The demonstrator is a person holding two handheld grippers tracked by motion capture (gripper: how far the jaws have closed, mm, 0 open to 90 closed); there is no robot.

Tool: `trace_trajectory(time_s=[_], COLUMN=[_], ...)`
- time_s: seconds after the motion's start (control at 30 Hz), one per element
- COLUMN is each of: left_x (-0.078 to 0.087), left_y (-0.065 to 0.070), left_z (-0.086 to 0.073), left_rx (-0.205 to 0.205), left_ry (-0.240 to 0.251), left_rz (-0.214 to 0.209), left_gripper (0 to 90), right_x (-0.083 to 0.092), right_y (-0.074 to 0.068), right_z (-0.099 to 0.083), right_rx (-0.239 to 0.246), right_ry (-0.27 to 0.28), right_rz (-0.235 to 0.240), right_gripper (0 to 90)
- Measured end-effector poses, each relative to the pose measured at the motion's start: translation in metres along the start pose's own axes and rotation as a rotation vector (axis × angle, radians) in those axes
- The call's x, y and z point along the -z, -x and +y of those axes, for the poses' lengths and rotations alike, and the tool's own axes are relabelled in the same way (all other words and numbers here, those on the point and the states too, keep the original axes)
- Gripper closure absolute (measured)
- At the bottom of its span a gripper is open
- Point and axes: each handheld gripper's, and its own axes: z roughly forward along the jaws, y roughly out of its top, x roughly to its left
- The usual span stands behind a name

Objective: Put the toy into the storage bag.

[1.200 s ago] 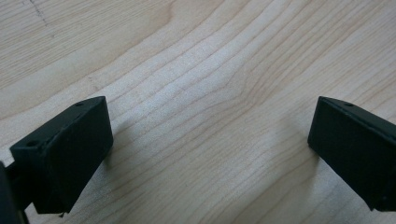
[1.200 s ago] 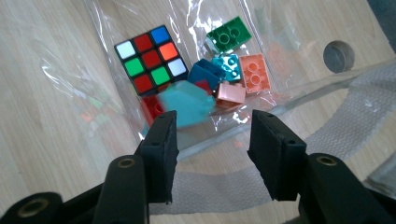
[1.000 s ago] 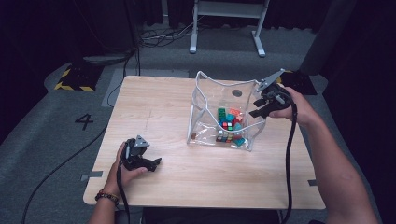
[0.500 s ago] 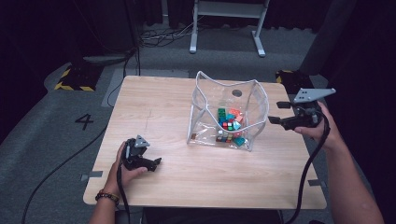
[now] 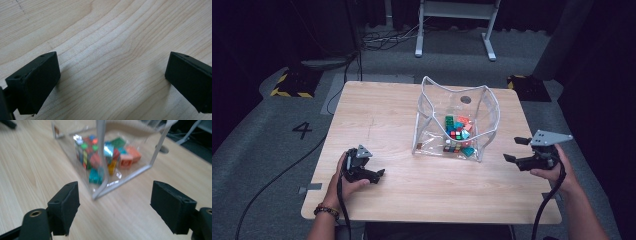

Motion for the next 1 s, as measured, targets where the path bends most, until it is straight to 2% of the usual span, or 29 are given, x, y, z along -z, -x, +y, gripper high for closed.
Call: trace_trajectory(time_s=[0.17, 0.3, 0.63, 0.7, 0.9, 0.97, 1.0], left_x=[0.0, 0.0, 0.0, 0.0, 0.0, 0.0, 0.0], left_y=[0.0, 0.0, 0.0, 0.0, 0.0, 0.0, 0.0], left_z=[0.0, 0.0, 0.0, 0.0, 0.0, 0.0, 0.0], left_rx=[-0.003, -0.003, -0.002, -0.002, -0.002, -0.002, -0.002], left_ry=[0.002, 0.0, 0.002, 0.002, 0.002, 0.002, 0.002], left_rz=[0.003, 0.001, 0.004, 0.004, 0.004, 0.004, 0.004], left_gripper=[0.2, 0.2, 0.2, 0.2, 0.2, 0.2, 0.2], right_x=[-0.021, -0.031, -0.032, -0.032, -0.031, -0.032, -0.032], right_y=[-0.011, -0.012, -0.013, -0.013, -0.013, -0.013, -0.012], right_z=[-0.033, -0.055, -0.088, -0.092, -0.103, -0.106, -0.109], right_rx=[-0.02, -0.037, -0.116, -0.12, -0.176, -0.188, -0.21], right_ry=[-0.06, -0.121, -0.133, -0.127, -0.127, -0.119, -0.104], right_rz=[0.008, 0.006, 0.001, 0.003, 0.003, -0.02, -0.02], right_gripper=[23.3, 23.3, 23.4, 23.4, 22.6, 21.9, 22.3])
